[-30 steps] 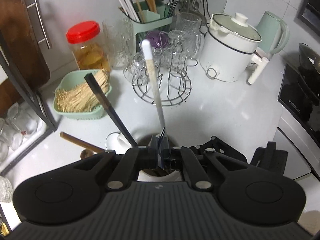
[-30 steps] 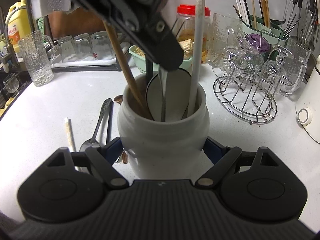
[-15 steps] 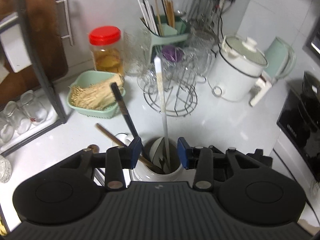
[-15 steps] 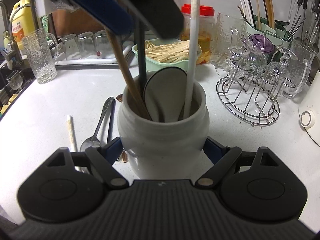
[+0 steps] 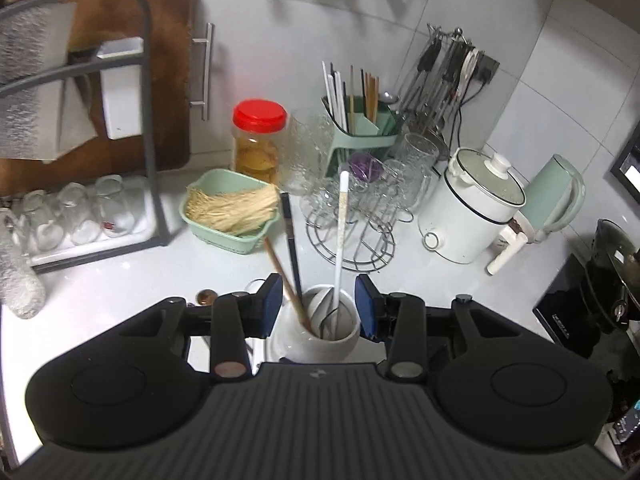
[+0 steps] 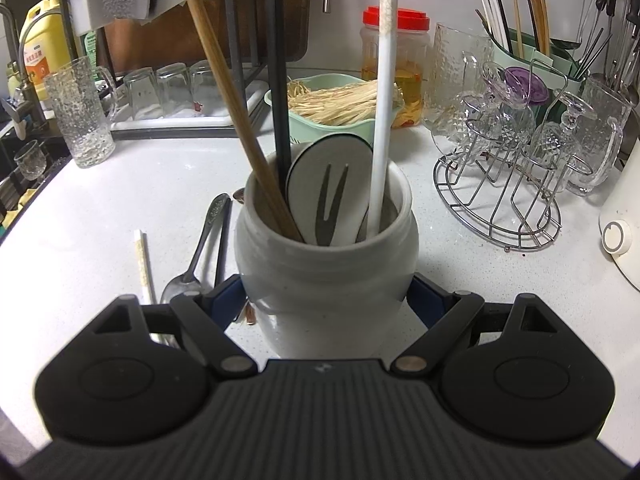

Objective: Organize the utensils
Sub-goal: 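Move the left gripper down to the white chopstick on the counter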

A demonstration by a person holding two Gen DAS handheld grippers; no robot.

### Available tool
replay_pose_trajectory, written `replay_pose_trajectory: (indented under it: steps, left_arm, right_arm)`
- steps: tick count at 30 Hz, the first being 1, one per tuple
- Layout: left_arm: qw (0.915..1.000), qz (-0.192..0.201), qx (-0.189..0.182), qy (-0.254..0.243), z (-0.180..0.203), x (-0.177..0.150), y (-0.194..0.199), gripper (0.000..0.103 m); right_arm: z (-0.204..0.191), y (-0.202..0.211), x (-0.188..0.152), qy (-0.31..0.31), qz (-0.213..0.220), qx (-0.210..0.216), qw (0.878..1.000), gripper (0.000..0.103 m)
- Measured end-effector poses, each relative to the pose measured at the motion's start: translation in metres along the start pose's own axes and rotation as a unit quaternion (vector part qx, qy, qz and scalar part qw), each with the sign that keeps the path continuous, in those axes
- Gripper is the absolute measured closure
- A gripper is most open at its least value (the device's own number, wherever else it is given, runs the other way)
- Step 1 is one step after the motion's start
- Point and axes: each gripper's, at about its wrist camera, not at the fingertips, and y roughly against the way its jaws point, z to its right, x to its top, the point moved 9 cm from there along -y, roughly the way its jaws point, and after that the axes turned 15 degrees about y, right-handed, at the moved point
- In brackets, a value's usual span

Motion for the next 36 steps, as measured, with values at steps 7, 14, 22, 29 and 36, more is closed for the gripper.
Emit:
replay_pose_trajectory:
  steps: [7, 14, 22, 29, 36]
  left_arm:
    - [0.9985, 0.005, 0.032, 0.045, -0.039, -0.025, 0.014, 0.058]
    - [0.9907, -0.002, 0.075, 0.114, -0.1, -0.058, 0.006, 0.058]
    - [0.9783, -0.048, 0.117, 0.164, -0.14, -0.097, -0.029, 0.058]
    - [0.9705, -0.084, 0.139, 0.178, -0.142, -0.115, -0.059, 0.058]
    - [0.9564, -0.102, 0.166, 0.218, -0.133, -0.129, -0.083, 0.058]
  right_arm:
    - [0.0, 0.0, -0.001, -0.002, -0.005, -0.001, 1.0, 0.014]
    - [-0.001, 0.001, -0.001, 0.0, -0.02, 0.002, 1.0, 0.014]
    - [0.002, 0.0, -0.001, 0.017, -0.025, 0.019, 0.999, 0.014]
    - [0.004, 0.001, -0.002, 0.032, -0.021, 0.036, 0.999, 0.014]
    - [0.01, 0.007, -0.009, 0.052, -0.019, 0.062, 0.997, 0.014]
